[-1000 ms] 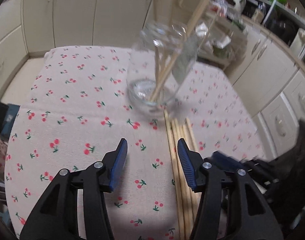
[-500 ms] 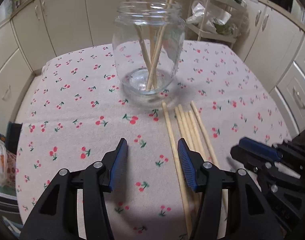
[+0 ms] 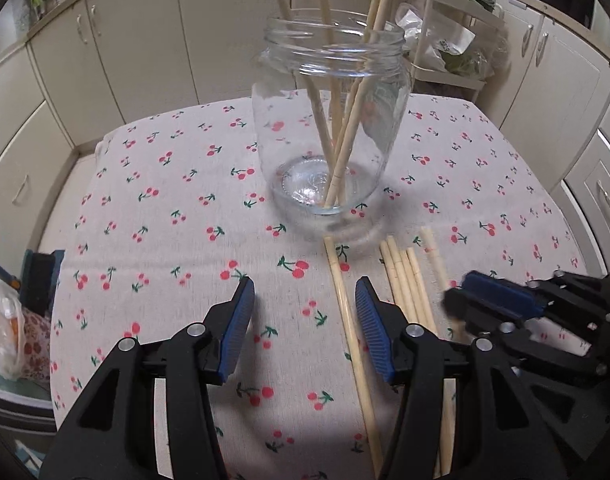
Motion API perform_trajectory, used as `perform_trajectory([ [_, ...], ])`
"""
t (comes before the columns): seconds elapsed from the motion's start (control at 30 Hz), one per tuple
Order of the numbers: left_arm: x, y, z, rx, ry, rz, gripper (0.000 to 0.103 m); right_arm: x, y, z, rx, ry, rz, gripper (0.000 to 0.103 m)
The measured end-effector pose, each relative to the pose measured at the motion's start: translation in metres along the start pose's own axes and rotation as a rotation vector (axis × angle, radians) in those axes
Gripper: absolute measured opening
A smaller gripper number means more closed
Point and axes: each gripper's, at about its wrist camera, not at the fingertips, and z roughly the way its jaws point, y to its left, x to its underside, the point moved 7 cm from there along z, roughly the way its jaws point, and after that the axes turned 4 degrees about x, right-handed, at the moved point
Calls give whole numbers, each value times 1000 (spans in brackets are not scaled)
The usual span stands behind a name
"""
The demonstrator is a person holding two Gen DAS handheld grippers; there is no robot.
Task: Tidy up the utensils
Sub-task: 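Lower both tools to the stick pile and close each on one stick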
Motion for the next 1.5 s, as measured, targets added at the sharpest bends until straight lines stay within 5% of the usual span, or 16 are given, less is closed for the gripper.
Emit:
perform_trajectory([
  [0.43, -12, -5, 14, 35, 17, -16, 50, -11, -11, 10, -21, 22, 8, 12],
  [0.5, -10, -9, 16, 48, 23, -13, 43, -10, -11, 9, -25, 23, -1, 7],
  [0.57, -9, -10, 15, 42, 21, 1, 24, -8, -10, 7, -36, 25, -8, 6],
  [0.93, -10, -10, 16, 52, 36, 9, 23, -10, -9, 10, -28, 36, -11, 6],
  [1.07, -9, -14, 15, 68, 38, 10, 6, -9, -7, 9, -22, 29, -23, 6],
  [1.5, 0, -17, -14, 111, -7, -14, 5, 0, -23, -6, -121, 20, 131, 6],
])
